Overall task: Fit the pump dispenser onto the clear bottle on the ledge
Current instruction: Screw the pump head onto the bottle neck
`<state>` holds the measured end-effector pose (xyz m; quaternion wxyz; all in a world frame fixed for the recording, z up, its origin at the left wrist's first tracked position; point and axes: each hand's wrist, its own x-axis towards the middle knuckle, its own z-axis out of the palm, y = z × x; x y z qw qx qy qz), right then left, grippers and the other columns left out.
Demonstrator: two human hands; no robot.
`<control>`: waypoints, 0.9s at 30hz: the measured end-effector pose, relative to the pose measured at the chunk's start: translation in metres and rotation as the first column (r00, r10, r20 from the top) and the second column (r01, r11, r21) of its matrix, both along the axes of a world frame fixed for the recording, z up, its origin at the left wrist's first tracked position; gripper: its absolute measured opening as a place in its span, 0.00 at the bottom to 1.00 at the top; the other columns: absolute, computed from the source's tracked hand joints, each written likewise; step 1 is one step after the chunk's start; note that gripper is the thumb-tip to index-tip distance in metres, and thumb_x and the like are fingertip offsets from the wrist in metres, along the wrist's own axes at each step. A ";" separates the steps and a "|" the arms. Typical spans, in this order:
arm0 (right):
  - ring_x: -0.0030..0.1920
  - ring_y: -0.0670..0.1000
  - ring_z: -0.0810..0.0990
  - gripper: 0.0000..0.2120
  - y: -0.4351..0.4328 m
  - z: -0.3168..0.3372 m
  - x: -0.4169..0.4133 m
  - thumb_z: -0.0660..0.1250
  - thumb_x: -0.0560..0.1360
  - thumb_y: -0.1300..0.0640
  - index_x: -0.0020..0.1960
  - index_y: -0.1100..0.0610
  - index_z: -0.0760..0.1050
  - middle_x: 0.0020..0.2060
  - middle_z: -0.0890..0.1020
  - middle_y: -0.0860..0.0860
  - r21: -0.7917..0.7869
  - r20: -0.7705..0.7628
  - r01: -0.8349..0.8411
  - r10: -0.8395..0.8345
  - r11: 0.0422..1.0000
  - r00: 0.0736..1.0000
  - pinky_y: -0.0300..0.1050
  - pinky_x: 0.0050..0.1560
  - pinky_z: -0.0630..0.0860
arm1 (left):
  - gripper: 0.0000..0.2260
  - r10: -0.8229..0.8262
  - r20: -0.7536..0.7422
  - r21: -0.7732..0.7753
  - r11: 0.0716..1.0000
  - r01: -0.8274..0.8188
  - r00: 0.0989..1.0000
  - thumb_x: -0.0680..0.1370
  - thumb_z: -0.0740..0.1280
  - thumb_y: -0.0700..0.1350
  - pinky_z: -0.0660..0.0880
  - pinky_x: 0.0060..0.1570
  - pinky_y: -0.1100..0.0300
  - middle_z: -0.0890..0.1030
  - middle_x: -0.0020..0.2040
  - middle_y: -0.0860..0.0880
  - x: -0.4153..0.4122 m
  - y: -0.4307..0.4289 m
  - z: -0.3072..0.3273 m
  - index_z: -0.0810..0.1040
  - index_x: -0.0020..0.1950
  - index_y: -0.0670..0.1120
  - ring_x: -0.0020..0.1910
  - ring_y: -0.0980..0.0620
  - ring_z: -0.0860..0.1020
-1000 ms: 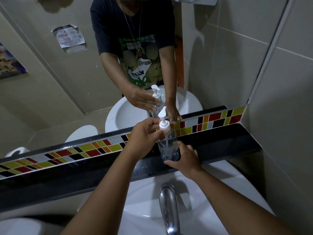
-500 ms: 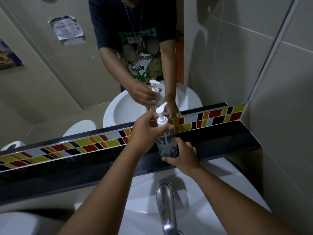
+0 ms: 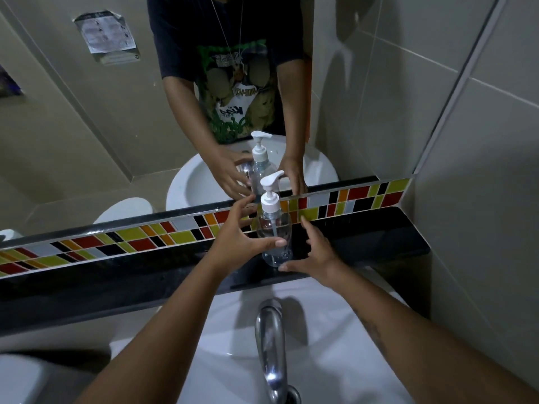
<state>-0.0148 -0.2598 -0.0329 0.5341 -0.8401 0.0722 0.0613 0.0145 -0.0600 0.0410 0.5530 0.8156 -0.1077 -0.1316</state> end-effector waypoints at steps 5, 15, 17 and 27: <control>0.67 0.52 0.68 0.54 -0.050 0.041 -0.011 0.81 0.57 0.42 0.76 0.44 0.55 0.74 0.64 0.46 0.104 0.042 0.073 -0.078 0.992 0.996 0.47 0.57 0.71 | 0.70 -0.064 -0.059 -0.018 0.998 0.063 0.996 0.49 0.85 0.71 0.71 0.75 0.43 0.65 0.84 0.48 -0.005 0.002 -0.022 0.52 0.85 0.61 0.80 0.47 0.68; 0.65 0.47 0.72 0.42 -0.021 0.115 0.000 0.79 0.61 0.40 0.70 0.42 0.65 0.69 0.71 0.41 0.104 0.243 -0.077 0.050 0.992 0.969 0.48 0.62 0.72 | 0.62 -0.028 0.060 -0.018 0.999 0.030 0.998 0.53 0.84 0.70 0.71 0.72 0.54 0.71 0.78 0.56 -0.008 -0.005 -0.066 0.56 0.82 0.66 0.75 0.56 0.71; 0.65 0.45 0.72 0.39 -0.008 0.115 0.001 0.78 0.63 0.43 0.70 0.43 0.65 0.67 0.73 0.40 0.097 0.261 -0.112 0.084 0.989 0.962 0.47 0.63 0.72 | 0.56 -0.038 0.066 -0.047 0.998 0.041 0.997 0.57 0.86 0.65 0.74 0.67 0.63 0.75 0.73 0.60 -0.006 -0.006 -0.074 0.60 0.79 0.69 0.70 0.62 0.75; 0.62 0.44 0.77 0.18 0.021 0.097 0.005 0.72 0.74 0.55 0.58 0.35 0.75 0.59 0.80 0.42 0.150 0.317 -0.090 0.038 0.985 0.948 0.52 0.65 0.73 | 0.34 -0.015 0.178 0.011 1.000 0.013 0.984 0.69 0.82 0.58 0.76 0.66 0.61 0.82 0.69 0.62 -0.004 -0.007 -0.093 0.73 0.73 0.65 0.69 0.60 0.79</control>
